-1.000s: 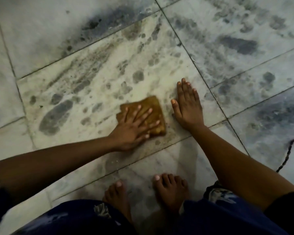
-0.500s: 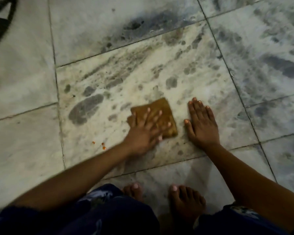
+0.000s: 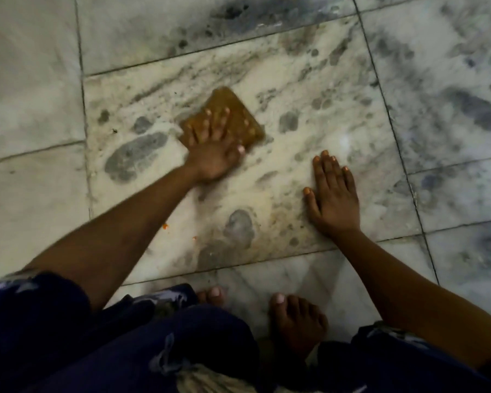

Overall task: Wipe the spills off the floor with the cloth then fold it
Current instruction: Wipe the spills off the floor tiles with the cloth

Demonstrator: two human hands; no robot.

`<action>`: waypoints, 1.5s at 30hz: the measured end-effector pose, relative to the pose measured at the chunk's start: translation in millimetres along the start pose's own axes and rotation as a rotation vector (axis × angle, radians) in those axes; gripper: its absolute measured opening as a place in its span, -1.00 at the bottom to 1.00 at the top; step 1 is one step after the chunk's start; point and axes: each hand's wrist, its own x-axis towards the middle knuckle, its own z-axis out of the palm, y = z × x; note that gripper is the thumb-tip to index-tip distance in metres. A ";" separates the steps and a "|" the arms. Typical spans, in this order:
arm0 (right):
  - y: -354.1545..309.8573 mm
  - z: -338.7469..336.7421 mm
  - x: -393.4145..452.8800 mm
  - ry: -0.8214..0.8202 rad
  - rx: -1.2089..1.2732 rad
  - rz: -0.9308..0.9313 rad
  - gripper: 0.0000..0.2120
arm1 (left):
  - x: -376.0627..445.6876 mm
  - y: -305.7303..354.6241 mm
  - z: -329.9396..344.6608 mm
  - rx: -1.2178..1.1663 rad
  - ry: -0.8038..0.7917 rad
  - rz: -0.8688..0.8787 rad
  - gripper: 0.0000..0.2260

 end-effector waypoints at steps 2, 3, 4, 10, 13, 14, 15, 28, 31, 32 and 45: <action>-0.4 -0.5 0.8 0.009 -0.005 -0.001 -0.39 | -45.0 25.6 34.7 0.069 0.077 0.191 -0.44; -0.3 -1.2 1.7 0.015 -0.005 0.000 -0.39 | -71.6 35.0 51.0 0.093 0.103 0.298 -0.46; -0.6 -1.1 1.5 0.015 -0.003 0.002 -0.39 | -95.5 39.1 62.3 0.121 0.104 0.389 -0.49; -0.8 -0.6 1.2 0.012 -0.003 -0.008 -0.38 | -76.4 -33.9 43.9 0.112 0.141 0.230 -0.45; -2.7 -2.4 1.7 0.037 0.050 0.001 -0.35 | -31.1 -63.8 11.1 -0.008 0.069 -0.061 -0.51; -3.7 -3.6 3.7 0.046 0.083 0.014 -0.34 | -21.0 -60.9 2.9 -0.037 0.023 -0.080 -0.50; -6.3 -5.3 6.2 0.051 0.109 0.014 -0.34 | -17.0 -52.6 -1.1 -0.049 0.002 -0.072 -0.47; -54.6 18.2 32.0 -0.065 -0.061 -0.205 -0.36 | -190.2 -62.0 90.6 0.088 0.190 0.070 -0.56; -54.1 18.3 31.5 -0.048 -0.053 -0.214 -0.37 | -150.9 -81.5 62.7 0.029 0.187 -0.168 -0.45; -53.7 17.3 31.9 -0.048 -0.048 -0.213 -0.37 | -136.8 -78.3 54.1 -0.013 0.153 -0.208 -0.41; -54.5 16.0 32.5 -0.062 -0.054 -0.209 -0.36 | -210.0 -99.6 96.5 0.161 0.213 0.231 -0.57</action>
